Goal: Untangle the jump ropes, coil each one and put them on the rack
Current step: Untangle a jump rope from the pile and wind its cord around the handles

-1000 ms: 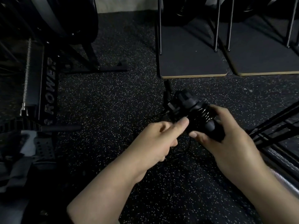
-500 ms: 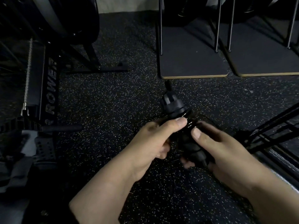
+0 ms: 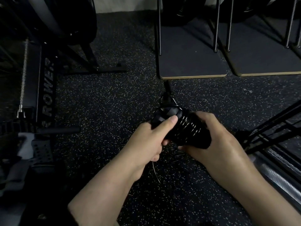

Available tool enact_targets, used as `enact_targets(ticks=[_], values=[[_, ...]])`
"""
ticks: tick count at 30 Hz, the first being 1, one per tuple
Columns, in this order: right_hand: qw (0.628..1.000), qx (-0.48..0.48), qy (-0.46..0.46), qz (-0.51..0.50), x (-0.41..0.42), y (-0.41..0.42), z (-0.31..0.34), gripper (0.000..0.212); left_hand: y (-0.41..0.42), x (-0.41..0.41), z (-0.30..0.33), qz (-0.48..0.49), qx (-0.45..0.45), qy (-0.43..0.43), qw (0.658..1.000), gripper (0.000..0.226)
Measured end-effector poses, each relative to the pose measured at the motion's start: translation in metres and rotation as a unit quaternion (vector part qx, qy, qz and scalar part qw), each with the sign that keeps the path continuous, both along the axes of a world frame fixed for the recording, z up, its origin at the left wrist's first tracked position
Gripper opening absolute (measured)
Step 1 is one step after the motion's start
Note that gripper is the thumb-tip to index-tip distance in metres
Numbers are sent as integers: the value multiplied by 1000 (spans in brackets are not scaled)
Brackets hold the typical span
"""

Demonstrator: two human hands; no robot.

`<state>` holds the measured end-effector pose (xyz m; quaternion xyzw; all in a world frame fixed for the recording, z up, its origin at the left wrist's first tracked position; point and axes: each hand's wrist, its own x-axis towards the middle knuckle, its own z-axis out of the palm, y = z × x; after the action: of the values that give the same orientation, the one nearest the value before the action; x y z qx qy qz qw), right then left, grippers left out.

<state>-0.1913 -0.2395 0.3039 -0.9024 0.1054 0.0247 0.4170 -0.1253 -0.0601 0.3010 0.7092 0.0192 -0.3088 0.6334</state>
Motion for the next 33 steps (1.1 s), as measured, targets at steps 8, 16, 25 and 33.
enact_targets(ticks=[8, 16, 25, 33], values=[[864, 467, 186, 33, -4, -12, 12, 61, 5, -2, 0, -113, -7, -40, 993, 50], [959, 269, 82, -40, 0, -3, 11, 37, 3, -2, 5, -91, 68, -9, 993, 74], [983, -150, 94, 49, 3, 20, 4, 86, -1, -6, 4, -48, 25, 39, 998, 44], [925, 361, 116, -20, 2, -4, 2, 69, 9, -2, 10, -82, -41, 2, 996, 21]])
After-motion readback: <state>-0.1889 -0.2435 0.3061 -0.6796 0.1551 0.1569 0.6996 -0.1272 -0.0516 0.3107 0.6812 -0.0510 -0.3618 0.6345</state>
